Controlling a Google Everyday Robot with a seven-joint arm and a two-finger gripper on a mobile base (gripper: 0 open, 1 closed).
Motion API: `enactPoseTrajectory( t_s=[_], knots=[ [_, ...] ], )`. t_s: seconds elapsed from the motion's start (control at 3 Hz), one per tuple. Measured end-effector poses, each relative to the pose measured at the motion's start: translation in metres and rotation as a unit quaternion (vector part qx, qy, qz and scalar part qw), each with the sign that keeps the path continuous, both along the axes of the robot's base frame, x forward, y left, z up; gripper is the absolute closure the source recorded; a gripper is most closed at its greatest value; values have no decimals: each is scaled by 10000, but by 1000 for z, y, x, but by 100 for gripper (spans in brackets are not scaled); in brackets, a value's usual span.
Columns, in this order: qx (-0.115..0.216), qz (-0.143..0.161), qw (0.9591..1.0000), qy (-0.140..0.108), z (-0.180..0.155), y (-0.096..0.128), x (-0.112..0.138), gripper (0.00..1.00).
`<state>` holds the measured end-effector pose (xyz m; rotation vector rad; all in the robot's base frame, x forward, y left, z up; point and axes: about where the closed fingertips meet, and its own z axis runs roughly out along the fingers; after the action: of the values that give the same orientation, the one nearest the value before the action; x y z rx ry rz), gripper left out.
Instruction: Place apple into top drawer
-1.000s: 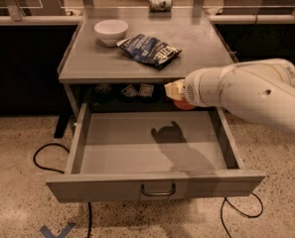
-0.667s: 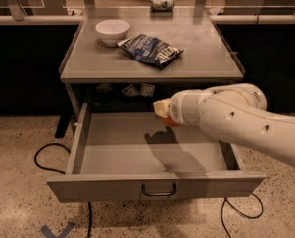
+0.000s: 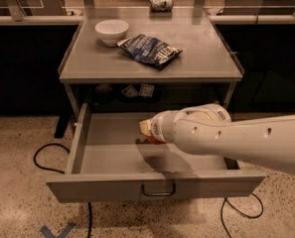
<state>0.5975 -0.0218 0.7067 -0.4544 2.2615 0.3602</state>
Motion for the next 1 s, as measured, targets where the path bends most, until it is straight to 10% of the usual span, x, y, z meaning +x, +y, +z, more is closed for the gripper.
enactPoseTrajectory(
  t_s=[0.67,1.0],
  knots=[
    [36,-83,9996,265,-31,13,-1,100],
    [36,-83,9996,265,-31,13,-1,82]
  ],
)
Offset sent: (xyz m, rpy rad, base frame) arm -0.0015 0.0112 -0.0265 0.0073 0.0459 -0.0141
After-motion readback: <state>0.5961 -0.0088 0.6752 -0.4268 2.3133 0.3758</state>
